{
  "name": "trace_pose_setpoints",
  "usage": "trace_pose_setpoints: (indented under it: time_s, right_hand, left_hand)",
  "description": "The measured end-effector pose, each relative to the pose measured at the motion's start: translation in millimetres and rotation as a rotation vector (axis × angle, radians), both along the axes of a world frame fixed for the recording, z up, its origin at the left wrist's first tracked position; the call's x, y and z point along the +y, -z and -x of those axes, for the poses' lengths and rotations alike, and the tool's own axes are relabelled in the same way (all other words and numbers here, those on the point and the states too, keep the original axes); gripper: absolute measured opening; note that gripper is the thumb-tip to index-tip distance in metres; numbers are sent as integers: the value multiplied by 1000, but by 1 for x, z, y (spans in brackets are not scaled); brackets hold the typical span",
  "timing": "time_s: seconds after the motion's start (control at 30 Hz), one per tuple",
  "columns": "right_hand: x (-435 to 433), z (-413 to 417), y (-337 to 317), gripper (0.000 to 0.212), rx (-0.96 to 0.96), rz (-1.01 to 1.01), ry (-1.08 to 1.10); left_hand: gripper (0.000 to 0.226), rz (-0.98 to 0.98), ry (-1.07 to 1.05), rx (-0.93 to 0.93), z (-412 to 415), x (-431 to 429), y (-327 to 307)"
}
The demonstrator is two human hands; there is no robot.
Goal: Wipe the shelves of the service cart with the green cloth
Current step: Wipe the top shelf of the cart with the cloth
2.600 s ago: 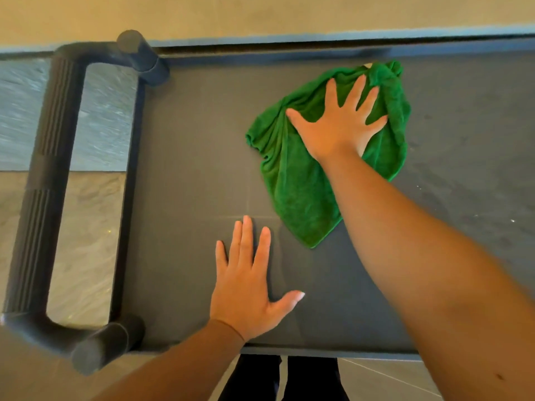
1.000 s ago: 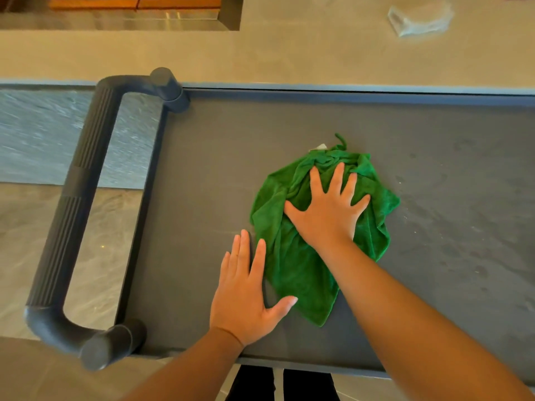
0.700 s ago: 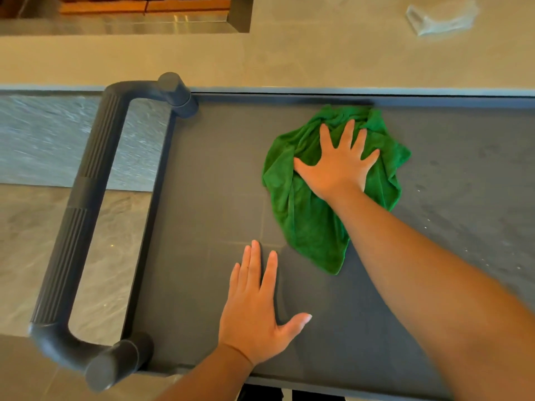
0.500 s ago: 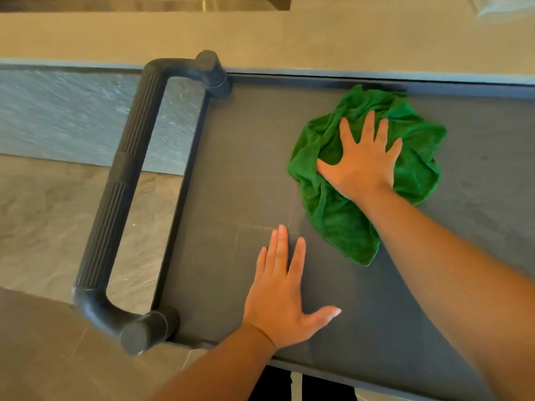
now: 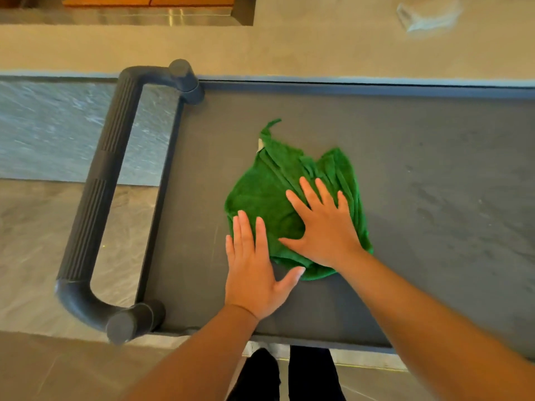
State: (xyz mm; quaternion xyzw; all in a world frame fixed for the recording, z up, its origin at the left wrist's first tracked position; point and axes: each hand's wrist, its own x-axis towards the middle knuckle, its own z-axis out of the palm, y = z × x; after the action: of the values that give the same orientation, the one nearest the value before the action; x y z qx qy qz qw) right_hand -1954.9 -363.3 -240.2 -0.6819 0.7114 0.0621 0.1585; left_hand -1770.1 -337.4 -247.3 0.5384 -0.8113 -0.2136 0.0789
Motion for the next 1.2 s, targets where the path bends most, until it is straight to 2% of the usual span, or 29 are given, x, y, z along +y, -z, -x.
trace_pose_setpoints:
  time_s: [0.27, 0.43, 0.57, 0.63, 0.73, 0.8, 0.87, 0.97, 1.07, 1.2]
  right_hand:
    - [131, -10, -4, 106, 57, -81, 205]
    - [136, -30, -12, 112, 80, -178, 290]
    - [101, -89, -15, 109, -9, -150, 166]
    - [79, -119, -14, 101, -21, -149, 76]
    - [58, -144, -15, 92, 2, -103, -1]
    - [54, -147, -14, 90, -12, -98, 17]
    - [55, -148, -14, 90, -3, -104, 5]
    - [46, -147, -11, 91, 2, -75, -64]
    - [16, -145, -7, 95, -4, -44, -75]
    - [-39, -142, -4, 98, -32, 14, -31]
  left_hand:
    - [111, -62, 20, -68, 2, -2, -12]
    - [116, -138, 44, 144, -3, 0, -18]
    - [115, -384, 51, 387, -14, -9, -29]
    - [115, -445, 40, 370, -22, -15, -36]
    - [106, -285, -124, 234, -43, -12, -40]
    - [100, -175, -268, 212, -68, 0, -36]
    - [100, -156, -349, 250, -90, 16, -29]
    - [101, -108, -288, 293, -102, 32, -19]
    - [104, -65, -210, 175, -95, 33, -15]
    - [105, -78, -225, 142, -91, 33, -15]
